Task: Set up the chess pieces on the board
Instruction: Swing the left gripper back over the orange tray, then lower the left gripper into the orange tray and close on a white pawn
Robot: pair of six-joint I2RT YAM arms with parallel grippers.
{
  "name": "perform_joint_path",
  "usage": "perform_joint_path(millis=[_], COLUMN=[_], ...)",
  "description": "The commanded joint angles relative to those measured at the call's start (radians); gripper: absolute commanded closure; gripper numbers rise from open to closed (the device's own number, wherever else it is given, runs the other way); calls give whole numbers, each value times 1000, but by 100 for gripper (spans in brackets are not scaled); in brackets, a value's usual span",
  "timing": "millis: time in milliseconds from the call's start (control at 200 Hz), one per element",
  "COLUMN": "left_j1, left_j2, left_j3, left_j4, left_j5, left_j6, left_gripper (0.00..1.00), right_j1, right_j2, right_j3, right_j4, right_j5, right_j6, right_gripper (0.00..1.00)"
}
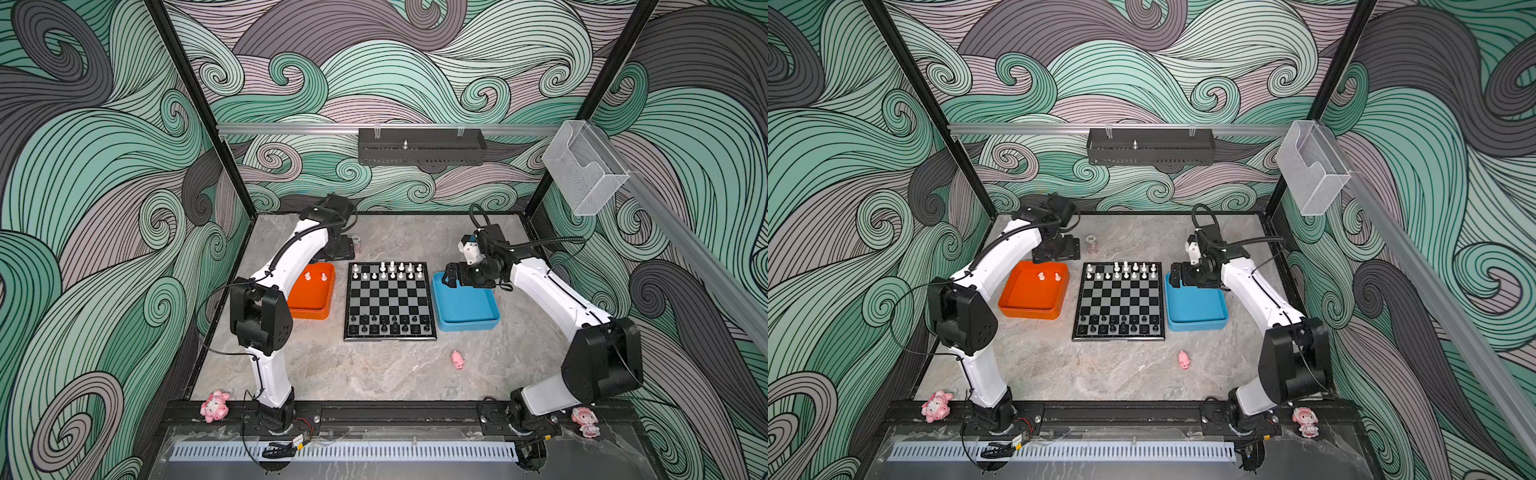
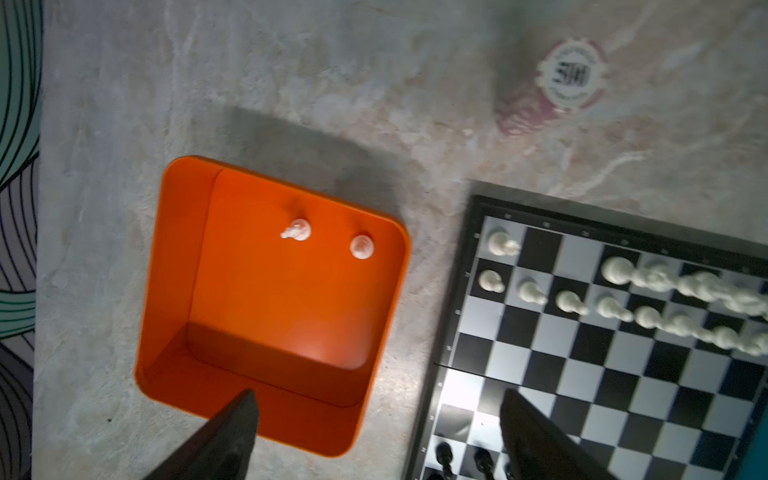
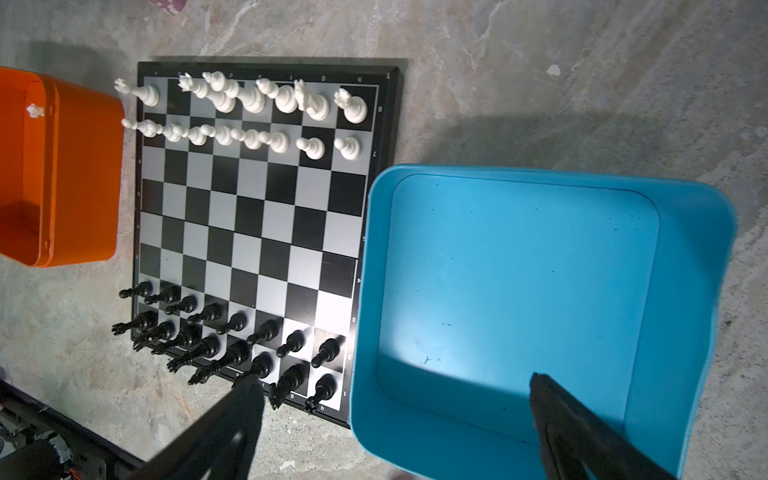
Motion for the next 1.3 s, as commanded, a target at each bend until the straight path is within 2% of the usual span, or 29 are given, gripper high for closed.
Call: perform_joint_path(millis=[0,130,305,605,816,986,1296], left_j1=[84,146,156,176,205,231,242], left_j2=[2,62,148,255,304,309,272], left_j3=[-6,8,22,86,133,111,25], left_j4=[-16,-26,-9,-2,23,68,148], left_j5=[47,82,124,91,70,122,150], left_j6=[12,5,-5,1,156,297,461], left_gripper=[6,9,17,25,35,37,40], right_j1=[20,30,30,32,30,25,17], right_j2=[9,23,44,92,119,130,143], right_j3=[33,42,49,71,83,86,90], right_j4=[-15,-16,-15,-14,-15,-15,-15], right_j5=[17,18,25,23,23,22,17], right_j6=[9,9,-1,-23,-37,-46,-52], right_gripper=[1,1,1,1,1,1,1])
